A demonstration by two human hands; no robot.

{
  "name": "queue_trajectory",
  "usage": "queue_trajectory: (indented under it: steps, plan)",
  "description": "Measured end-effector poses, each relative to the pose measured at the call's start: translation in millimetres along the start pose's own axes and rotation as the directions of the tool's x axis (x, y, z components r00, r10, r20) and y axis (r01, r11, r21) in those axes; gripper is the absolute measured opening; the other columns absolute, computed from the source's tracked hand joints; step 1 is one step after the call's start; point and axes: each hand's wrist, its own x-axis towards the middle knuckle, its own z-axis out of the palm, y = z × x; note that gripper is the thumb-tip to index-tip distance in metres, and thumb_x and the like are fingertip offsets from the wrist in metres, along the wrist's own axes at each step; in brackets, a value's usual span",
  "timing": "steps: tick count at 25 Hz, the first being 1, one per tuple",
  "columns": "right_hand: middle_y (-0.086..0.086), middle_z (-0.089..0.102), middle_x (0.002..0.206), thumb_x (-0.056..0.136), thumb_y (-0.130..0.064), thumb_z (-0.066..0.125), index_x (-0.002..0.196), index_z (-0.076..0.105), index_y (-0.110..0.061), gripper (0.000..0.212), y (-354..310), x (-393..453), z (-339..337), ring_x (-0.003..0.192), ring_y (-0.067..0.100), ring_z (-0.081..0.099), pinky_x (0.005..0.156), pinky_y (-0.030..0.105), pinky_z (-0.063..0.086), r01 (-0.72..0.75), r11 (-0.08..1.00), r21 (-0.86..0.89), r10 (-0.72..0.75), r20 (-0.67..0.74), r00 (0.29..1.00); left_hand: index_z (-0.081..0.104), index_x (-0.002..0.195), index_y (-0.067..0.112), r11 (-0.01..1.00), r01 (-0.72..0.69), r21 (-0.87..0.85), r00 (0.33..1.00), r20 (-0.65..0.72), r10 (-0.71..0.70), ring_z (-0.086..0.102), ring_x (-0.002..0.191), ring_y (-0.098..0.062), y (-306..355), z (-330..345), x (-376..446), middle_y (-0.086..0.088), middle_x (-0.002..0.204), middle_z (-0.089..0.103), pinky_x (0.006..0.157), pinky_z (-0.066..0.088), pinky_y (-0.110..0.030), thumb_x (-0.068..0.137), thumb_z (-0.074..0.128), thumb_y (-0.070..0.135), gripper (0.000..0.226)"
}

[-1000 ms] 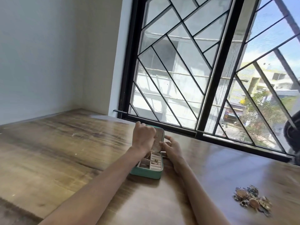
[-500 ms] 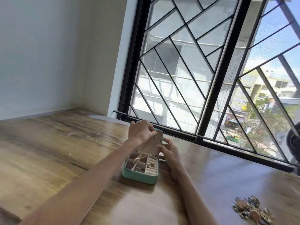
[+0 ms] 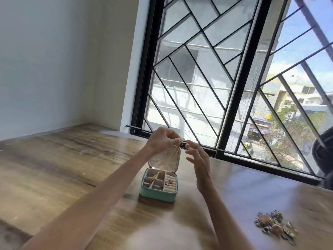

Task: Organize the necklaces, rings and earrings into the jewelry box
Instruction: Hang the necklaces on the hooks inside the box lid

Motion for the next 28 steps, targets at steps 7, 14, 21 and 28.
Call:
queue_trajectory:
  steps: [7, 14, 21, 28]
  plan:
    - [0.002, 0.069, 0.075, 0.088, -0.02, 0.064, 0.097, 0.071, -0.017, 0.012, -71, -10, -3, 0.063, 0.003, 0.058, 0.055, 0.018, 0.047, 0.274, 0.954, -0.12, -0.28, -0.044, 0.959, 0.07, 0.081, 0.021, 0.971, -0.139, 0.194, 0.987, -0.056, 0.152, 0.068, 0.075, -0.011, 70, -18, 4, 0.007, 0.074, 0.07, 0.078, 0.053, -0.031, 0.078, 0.071, 0.03, 0.009]
    - [0.001, 0.068, 0.072, 0.086, -0.023, 0.067, 0.094, 0.069, -0.01, 0.016, -136, -38, -32, 0.058, 0.001, 0.058, 0.052, 0.015, 0.045, 0.27, 0.956, -0.115, -0.283, -0.123, 0.951, 0.064, 0.076, 0.024, 0.976, -0.186, 0.113, 0.973, -0.12, 0.199, 0.067, 0.074, -0.009, 140, -15, -20, 0.011, 0.07, 0.067, 0.076, 0.053, -0.029, 0.078, 0.066, 0.028, 0.005]
    - [0.003, 0.064, 0.071, 0.086, -0.012, 0.065, 0.088, 0.065, -0.012, 0.002, -119, -96, -80, 0.061, 0.009, 0.057, 0.056, 0.02, 0.046, 0.188, 0.981, -0.043, -0.192, -0.107, 0.976, 0.06, 0.073, 0.028, 0.981, -0.163, 0.105, 0.986, 0.037, 0.16, 0.066, 0.072, -0.007, 151, 22, -73, 0.012, 0.064, 0.068, 0.077, 0.052, -0.031, 0.079, 0.065, 0.028, 0.008]
    - [0.005, 0.06, 0.074, 0.086, -0.006, 0.062, 0.099, 0.061, -0.014, 0.015, -85, -112, -99, 0.067, 0.014, 0.058, 0.064, 0.024, 0.05, 0.001, 0.993, -0.12, 0.021, 0.18, 0.983, 0.053, 0.071, 0.022, 0.996, -0.088, 0.013, 0.996, 0.022, 0.088, 0.058, 0.057, -0.008, 135, 46, -84, 0.003, 0.07, 0.07, 0.075, 0.055, -0.036, 0.079, 0.061, 0.023, 0.011]
